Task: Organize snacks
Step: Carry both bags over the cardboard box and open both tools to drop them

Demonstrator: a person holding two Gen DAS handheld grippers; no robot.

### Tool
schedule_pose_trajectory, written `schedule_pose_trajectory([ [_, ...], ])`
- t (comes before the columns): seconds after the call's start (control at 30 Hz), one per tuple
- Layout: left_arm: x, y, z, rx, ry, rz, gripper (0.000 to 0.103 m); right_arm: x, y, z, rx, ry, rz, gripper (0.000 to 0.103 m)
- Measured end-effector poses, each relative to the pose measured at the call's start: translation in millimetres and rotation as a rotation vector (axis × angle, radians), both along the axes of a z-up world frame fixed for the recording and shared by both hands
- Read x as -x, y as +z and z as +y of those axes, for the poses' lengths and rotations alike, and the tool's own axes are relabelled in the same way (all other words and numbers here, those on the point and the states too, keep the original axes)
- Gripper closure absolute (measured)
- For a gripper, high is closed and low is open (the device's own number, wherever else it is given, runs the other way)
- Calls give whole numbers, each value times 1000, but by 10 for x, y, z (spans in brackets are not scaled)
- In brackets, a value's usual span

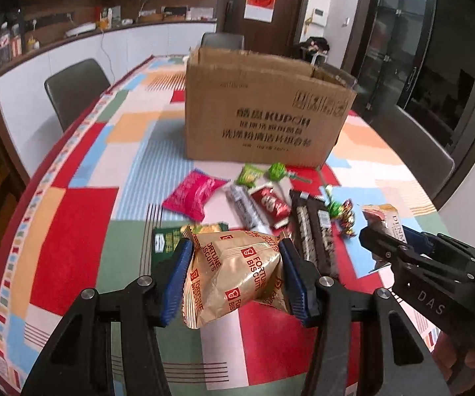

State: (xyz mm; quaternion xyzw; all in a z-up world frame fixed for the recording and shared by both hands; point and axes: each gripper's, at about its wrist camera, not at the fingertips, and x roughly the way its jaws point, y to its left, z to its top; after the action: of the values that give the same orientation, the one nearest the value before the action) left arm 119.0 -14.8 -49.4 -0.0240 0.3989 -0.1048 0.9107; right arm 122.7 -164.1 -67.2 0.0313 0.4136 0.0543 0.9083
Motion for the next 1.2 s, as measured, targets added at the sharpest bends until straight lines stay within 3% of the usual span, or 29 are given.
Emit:
schedule_pose_trajectory([
  [0.63, -373, 955, -90, -28, -34, -300, 50, -414, 904, -109, -44, 7, -248, 69],
  [0.8, -628, 1165, -99, -9, -44, -319, 50, -620, 1141, -107, -49, 15, -305, 69],
  [1.0, -1004, 1308, -127, -46, -36, -322, 50, -930, 1349, -125, -54, 20, -329, 69],
  [1.2, -1406, 1379, -205, -61, -45, -286, 50, -1268, 1442, -154, -23, 28, -308, 69],
])
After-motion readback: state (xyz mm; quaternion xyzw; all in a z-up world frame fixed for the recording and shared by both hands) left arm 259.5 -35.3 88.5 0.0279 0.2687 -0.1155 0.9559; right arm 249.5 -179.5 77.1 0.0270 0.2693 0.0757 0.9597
